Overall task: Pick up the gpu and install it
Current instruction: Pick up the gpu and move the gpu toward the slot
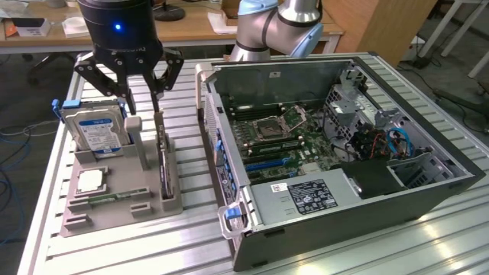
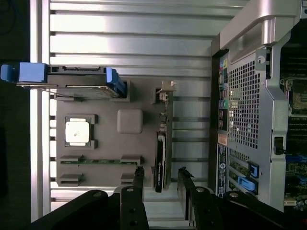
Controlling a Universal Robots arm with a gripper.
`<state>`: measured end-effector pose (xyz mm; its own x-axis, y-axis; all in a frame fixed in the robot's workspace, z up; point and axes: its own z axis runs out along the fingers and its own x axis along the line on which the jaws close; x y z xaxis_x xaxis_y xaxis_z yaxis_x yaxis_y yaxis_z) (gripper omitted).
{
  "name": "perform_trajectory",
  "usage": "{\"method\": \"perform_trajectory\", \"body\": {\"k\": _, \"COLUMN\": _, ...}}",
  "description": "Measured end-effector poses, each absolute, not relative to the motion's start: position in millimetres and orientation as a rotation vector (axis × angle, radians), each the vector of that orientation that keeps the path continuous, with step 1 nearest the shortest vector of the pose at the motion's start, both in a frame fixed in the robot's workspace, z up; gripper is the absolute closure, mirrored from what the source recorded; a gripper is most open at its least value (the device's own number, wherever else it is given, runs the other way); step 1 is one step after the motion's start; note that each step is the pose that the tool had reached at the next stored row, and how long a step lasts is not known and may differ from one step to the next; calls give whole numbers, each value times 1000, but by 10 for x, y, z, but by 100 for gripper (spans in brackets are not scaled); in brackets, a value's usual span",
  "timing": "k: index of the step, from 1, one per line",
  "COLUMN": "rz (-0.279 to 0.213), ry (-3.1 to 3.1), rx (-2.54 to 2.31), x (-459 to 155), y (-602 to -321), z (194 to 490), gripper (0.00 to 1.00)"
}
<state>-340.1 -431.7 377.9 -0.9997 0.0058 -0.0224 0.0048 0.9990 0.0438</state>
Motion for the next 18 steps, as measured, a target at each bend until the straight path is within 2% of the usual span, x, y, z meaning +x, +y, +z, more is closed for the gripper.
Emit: {"method": "perform_trajectory", "body": {"k": 18, "rz": 68, "ry": 3118, "rx": 9, "x": -3401, "y": -4317, "z": 3743, "gripper": 59}}
